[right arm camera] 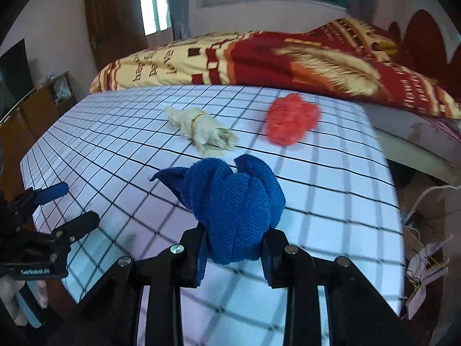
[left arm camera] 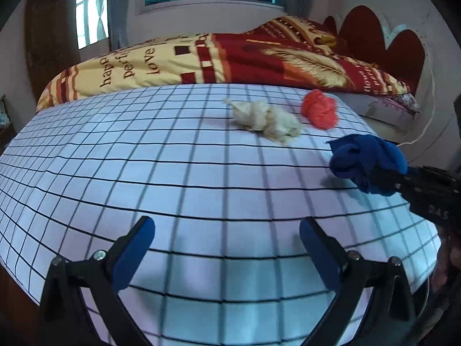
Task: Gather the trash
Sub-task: 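Grasp the blue cloth with the right gripper, then carry the blue cloth over the bin and open the right gripper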
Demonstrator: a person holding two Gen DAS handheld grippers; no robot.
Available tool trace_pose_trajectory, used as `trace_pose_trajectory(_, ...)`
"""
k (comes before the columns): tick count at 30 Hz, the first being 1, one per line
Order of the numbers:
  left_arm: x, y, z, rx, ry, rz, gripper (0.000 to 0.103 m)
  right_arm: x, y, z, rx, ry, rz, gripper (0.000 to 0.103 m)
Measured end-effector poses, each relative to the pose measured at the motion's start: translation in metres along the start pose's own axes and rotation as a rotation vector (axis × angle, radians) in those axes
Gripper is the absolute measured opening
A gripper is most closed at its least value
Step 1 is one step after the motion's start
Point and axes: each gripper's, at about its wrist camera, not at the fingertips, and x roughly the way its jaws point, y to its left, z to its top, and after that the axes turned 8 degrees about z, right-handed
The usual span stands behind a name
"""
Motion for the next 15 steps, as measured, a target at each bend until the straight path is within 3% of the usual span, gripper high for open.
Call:
trace_pose_trajectory(9,-0.036,-0.04,-0.019,0.037,-0.022,-0.063,0.101,-0.1,-0.044,-0.055,0.08,-0.075,-0.098,0.033)
trace_pose_trajectory(15,-0.049,-0.06,-0.029,0.064,-0.026,-0.085,0.101,-0.164,-0.084,-0.111,0.149,-0.081,-0.228,0.033)
